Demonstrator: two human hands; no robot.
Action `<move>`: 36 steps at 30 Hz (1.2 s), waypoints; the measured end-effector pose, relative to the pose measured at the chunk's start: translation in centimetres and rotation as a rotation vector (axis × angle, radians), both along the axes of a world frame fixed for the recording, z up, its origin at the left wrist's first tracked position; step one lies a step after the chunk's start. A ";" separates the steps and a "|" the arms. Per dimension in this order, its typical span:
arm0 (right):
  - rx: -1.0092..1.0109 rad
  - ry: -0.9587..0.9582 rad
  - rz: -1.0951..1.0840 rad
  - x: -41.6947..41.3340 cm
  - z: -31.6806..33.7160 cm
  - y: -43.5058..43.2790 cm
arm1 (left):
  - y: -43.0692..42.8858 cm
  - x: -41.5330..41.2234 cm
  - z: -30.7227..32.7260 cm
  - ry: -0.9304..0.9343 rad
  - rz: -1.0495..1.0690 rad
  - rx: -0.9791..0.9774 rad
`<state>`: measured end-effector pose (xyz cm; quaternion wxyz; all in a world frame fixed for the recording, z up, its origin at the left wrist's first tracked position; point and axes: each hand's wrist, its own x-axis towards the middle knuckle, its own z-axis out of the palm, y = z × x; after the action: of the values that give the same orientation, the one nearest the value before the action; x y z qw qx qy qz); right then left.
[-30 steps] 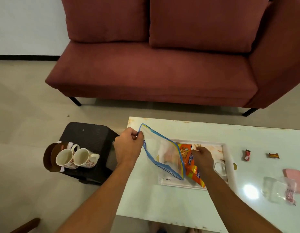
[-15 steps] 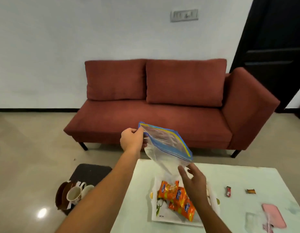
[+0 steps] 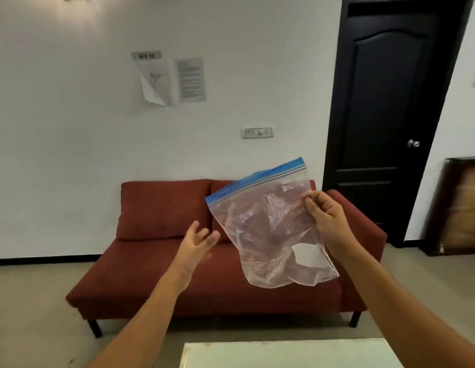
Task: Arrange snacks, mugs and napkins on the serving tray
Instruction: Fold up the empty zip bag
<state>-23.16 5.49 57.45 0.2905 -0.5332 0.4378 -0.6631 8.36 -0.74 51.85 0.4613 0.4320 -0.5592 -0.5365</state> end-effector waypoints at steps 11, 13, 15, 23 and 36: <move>0.077 -0.019 0.030 -0.8 1.5 0.5 | -1.6 -4.3 2.8 0.115 -0.122 -0.183; 0.110 0.074 0.046 -1.5 0.5 0.8 | -1.9 -4.8 3.4 0.140 -0.047 -0.216; 0.094 0.105 -0.014 -2.9 0.0 0.8 | -2.1 -5.0 4.2 0.114 0.008 -0.291; -0.038 0.147 0.094 -7.1 1.0 1.4 | -1.2 -7.0 7.4 0.115 0.036 -0.490; -0.093 -0.126 0.249 -8.7 6.1 3.5 | -1.1 -7.8 12.2 0.078 0.105 -0.830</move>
<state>-31.86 8.94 63.52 0.3725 -0.5537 0.3180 -0.6735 0.57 -1.82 64.09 0.6437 0.2168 -0.6872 -0.2576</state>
